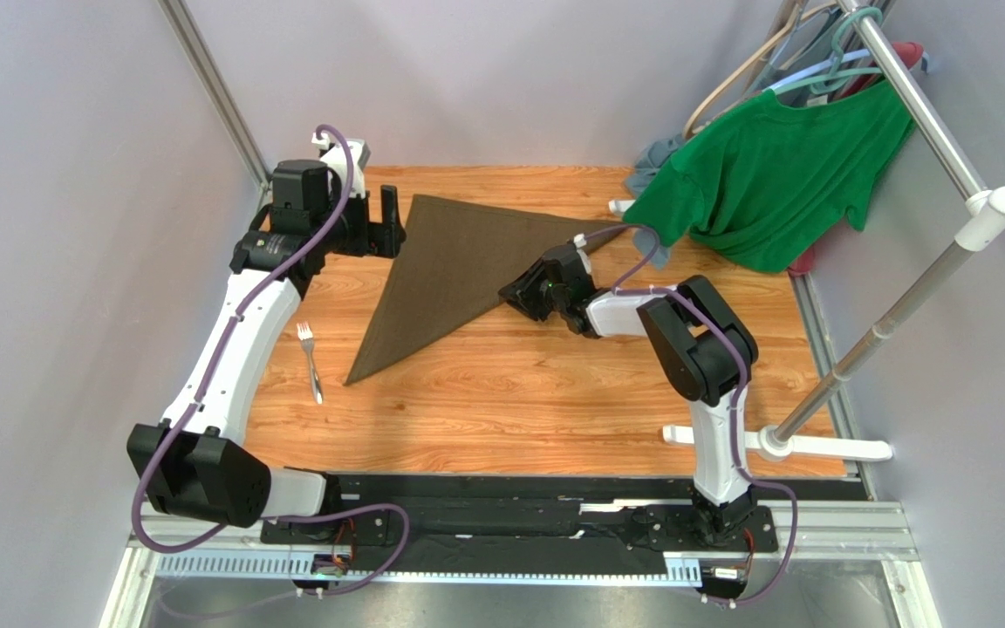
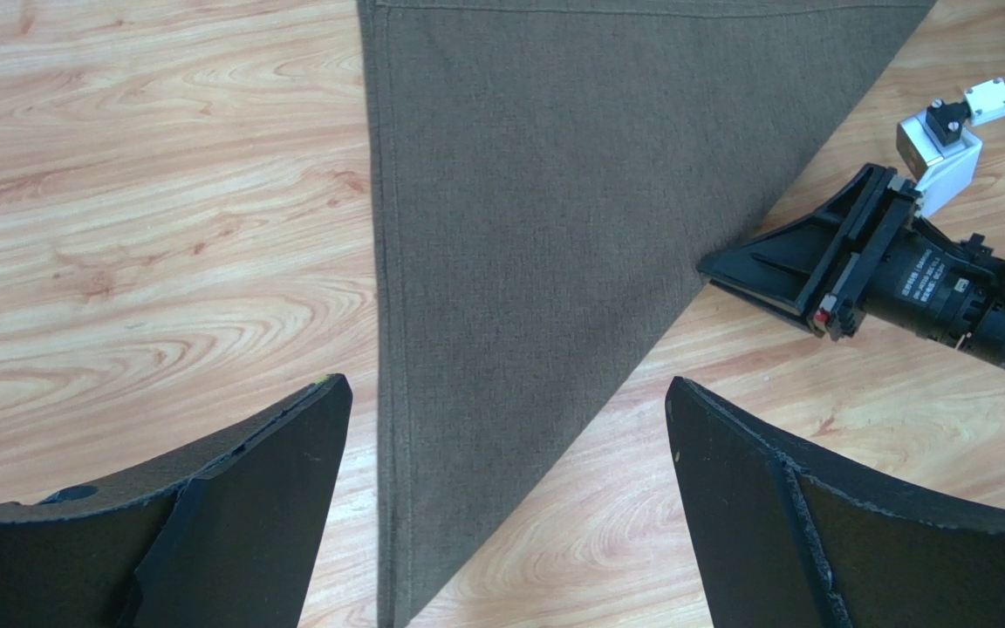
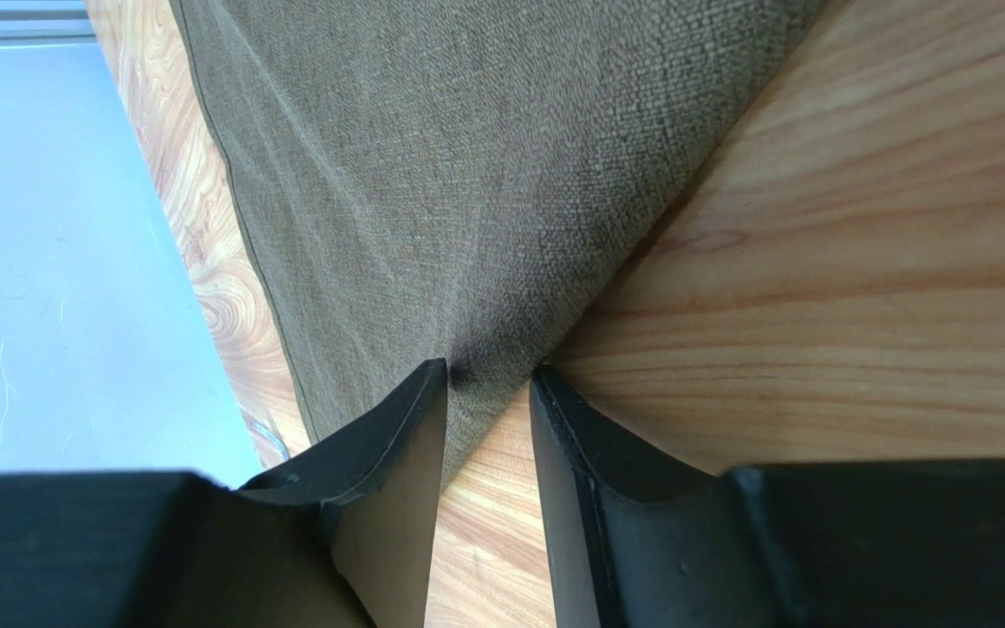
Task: Fold the napkin, place the utensils inside, and roll it up
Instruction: Fold the napkin
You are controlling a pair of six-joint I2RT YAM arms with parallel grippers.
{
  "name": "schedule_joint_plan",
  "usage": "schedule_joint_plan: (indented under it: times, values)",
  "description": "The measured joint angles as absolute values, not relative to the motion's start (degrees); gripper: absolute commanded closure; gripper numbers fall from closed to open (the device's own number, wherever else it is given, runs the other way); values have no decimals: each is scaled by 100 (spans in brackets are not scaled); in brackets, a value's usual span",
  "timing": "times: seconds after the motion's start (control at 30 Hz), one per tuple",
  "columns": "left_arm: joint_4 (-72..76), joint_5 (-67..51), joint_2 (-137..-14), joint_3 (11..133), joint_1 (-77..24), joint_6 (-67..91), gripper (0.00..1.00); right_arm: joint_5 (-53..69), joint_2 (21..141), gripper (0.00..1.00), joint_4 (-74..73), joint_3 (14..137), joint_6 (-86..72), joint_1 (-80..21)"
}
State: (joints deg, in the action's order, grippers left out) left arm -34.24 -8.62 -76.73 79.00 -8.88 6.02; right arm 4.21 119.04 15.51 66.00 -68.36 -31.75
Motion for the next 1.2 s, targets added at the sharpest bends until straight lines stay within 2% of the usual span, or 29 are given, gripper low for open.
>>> schedule_joint_plan:
  times: [0.33,0.47,0.53,0.7,1.0,1.2]
  values:
    - [-3402,-867,-7651,7898,-882,602,1,270,11972,69,1455,6720,-6812,-3223]
    - [-3402,-873,-7649,7891,-880,602,1,104,11983,78,1317,6799,-6761,-3286]
    - [-3400,-875,-7649,7889,-873,604,1,51,11992,80,1288,6810,-6746,-3304]
    - [-3400,-897,-7629,7887,-854,604,1,-5,12005,100,1258,6812,-6724,-3323]
    - [-3389,-945,-7533,7800,-851,607,1,-16,11974,100,1271,6783,-6768,-3398]
    - [-3382,-1011,-7439,7800,-849,615,1,-86,11430,100,1219,6075,-6919,-3625]
